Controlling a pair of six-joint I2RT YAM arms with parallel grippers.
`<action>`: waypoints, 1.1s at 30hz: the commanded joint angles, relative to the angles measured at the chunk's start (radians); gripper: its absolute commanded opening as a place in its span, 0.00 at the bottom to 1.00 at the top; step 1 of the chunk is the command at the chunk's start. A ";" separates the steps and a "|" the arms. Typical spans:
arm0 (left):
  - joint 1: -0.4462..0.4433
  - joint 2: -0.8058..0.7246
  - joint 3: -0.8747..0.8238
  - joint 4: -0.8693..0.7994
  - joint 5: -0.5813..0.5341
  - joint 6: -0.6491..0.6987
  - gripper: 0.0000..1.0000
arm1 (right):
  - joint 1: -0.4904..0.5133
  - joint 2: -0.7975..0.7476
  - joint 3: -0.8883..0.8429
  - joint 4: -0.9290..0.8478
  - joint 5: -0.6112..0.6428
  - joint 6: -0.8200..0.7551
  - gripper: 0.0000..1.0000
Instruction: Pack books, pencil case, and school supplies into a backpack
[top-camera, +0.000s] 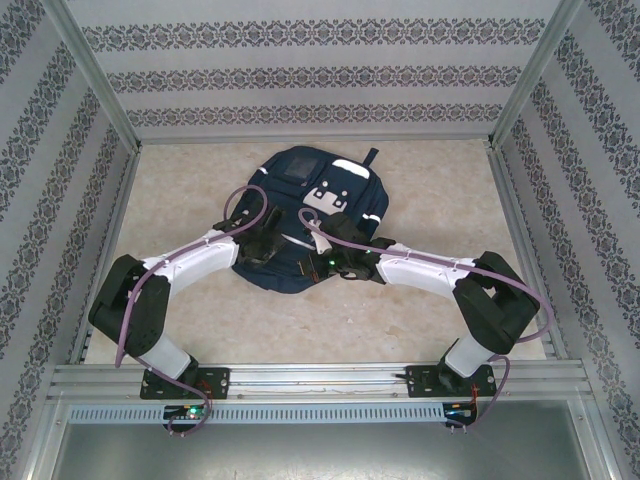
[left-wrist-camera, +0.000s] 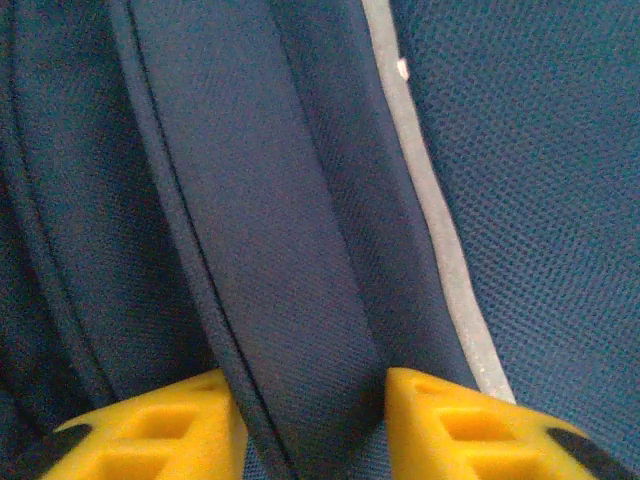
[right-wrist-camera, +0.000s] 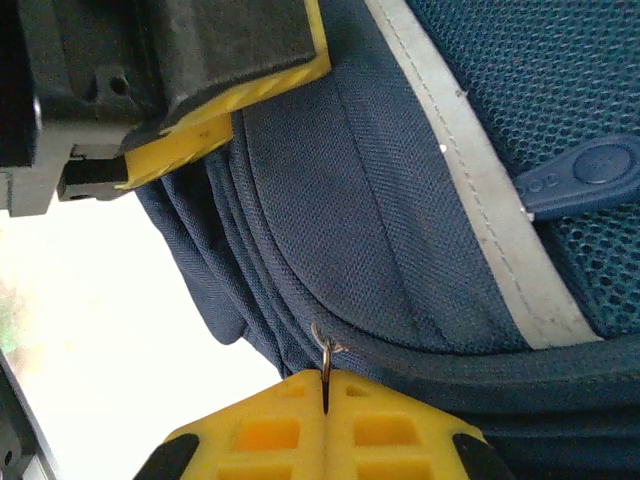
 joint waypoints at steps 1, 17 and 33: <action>-0.008 -0.002 0.033 -0.030 -0.086 0.018 0.11 | 0.026 -0.017 0.014 -0.027 -0.017 -0.036 0.00; 0.101 -0.159 -0.062 -0.083 -0.011 0.465 0.00 | -0.045 -0.076 -0.002 -0.239 0.430 -0.232 0.00; 0.251 -0.167 -0.078 -0.162 0.248 0.923 0.00 | -0.259 0.007 0.085 -0.232 0.142 -0.093 0.00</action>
